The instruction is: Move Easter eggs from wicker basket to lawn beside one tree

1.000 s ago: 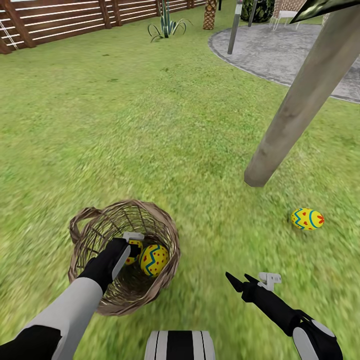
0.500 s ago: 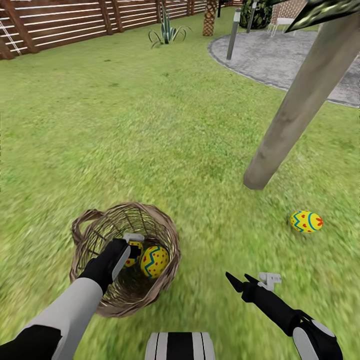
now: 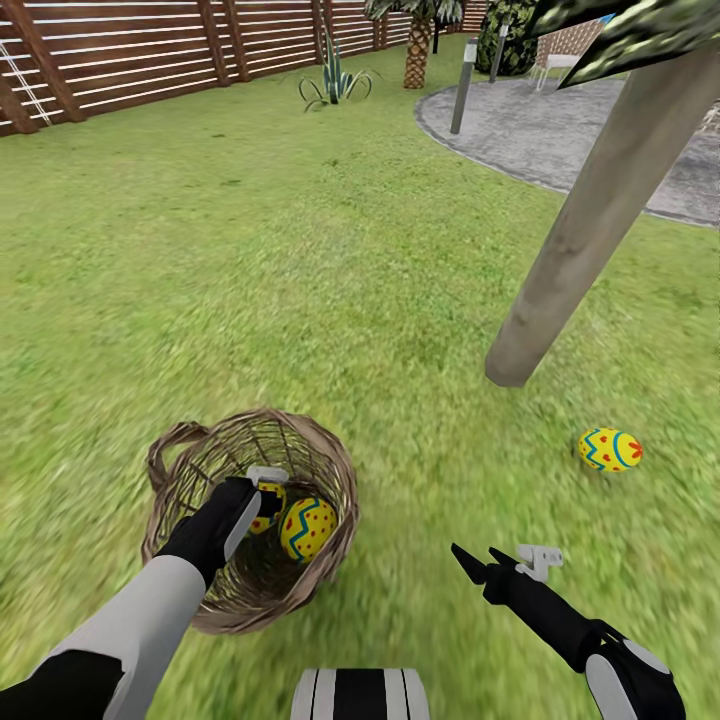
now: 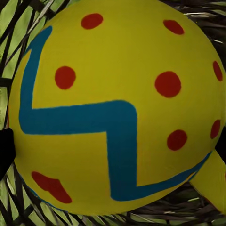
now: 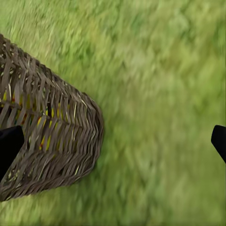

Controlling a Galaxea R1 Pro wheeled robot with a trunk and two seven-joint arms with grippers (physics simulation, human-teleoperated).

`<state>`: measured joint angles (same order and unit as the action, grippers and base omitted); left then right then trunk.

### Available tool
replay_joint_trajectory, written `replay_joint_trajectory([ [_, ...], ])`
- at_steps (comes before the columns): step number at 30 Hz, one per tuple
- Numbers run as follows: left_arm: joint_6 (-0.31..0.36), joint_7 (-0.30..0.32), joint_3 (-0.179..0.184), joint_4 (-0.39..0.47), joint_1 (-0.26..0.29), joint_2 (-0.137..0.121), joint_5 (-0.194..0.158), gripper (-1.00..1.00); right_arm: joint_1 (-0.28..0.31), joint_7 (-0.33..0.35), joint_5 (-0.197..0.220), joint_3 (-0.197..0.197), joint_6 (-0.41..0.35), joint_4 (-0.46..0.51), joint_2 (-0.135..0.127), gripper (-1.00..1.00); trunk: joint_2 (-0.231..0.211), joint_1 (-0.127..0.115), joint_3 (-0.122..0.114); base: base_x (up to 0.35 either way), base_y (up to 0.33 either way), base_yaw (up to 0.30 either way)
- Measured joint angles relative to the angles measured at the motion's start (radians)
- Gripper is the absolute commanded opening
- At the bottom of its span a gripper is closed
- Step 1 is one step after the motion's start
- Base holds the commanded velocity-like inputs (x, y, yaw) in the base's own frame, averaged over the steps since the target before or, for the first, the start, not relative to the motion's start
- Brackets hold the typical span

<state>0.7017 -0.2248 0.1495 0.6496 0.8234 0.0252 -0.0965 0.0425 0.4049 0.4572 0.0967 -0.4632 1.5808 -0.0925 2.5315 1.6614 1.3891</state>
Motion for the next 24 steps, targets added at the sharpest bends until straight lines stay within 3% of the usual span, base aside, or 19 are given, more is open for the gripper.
replay_joint_trajectory([
  [10,0.002,0.000,0.000,0.001,0.000,0.000,0.000,-1.00,0.000,0.000,0.000,0.000,-0.001,0.000,0.000,1.00,0.000,0.000,-0.004,-0.057,0.000,0.000],
  [24,0.000,0.000,0.002,-0.001,0.000,0.000,0.005,-1.00,0.000,0.000,0.000,0.000,-0.001,0.000,-0.001,1.00,-0.003,-0.006,-0.058,-0.033,-0.005,0.000],
])
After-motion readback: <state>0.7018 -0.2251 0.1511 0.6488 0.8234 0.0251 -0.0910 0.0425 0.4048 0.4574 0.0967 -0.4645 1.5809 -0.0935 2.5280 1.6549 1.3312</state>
